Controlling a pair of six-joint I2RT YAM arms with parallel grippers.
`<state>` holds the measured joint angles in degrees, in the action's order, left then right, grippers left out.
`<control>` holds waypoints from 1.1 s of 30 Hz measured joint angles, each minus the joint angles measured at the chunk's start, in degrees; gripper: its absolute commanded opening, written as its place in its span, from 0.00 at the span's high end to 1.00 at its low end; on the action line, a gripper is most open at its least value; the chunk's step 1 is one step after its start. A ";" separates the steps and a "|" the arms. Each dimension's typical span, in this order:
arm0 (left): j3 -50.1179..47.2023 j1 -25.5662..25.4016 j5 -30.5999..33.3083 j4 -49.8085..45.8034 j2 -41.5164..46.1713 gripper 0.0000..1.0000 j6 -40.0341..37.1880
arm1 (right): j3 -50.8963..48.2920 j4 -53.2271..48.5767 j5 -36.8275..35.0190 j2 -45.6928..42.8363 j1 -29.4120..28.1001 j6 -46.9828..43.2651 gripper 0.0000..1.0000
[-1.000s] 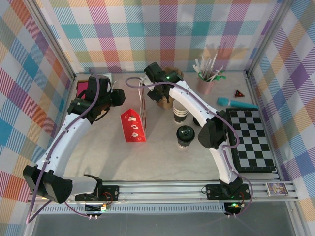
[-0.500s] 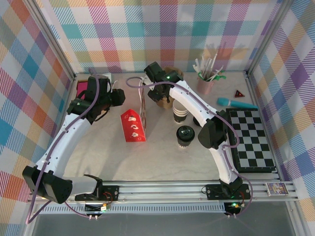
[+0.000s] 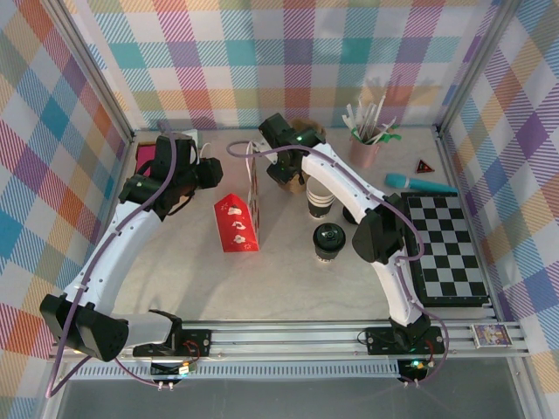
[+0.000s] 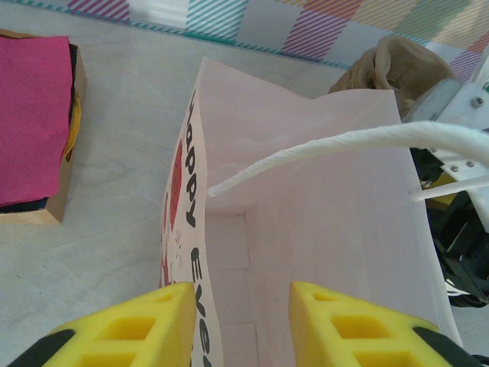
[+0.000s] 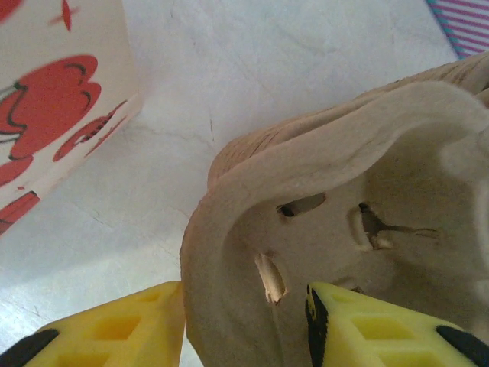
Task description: Pack the takeout coffee
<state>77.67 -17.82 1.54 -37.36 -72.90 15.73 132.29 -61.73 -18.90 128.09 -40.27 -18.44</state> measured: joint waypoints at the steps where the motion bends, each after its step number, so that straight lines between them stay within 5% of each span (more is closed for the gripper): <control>1: 0.00 0.00 0.00 0.00 0.00 0.63 0.00 | -0.20 -0.02 0.00 0.00 0.17 -0.11 0.55; 16: 0.02 0.00 -0.02 -0.02 -1.09 0.63 -0.15 | -0.63 0.68 -1.40 -0.98 0.20 -1.79 0.86; 22: 1.77 0.00 -0.11 -1.14 -3.04 0.65 -0.66 | -0.94 0.83 -2.14 -3.23 -0.15 -2.03 0.88; 33: 5.97 -0.02 -0.70 -3.56 -6.27 0.87 -3.41 | 2.75 -0.02 -3.13 -17.20 -7.48 -3.98 0.87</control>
<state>83.64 -17.85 0.84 -40.93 -79.18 12.32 135.04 -61.76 -22.02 110.89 -47.75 -22.41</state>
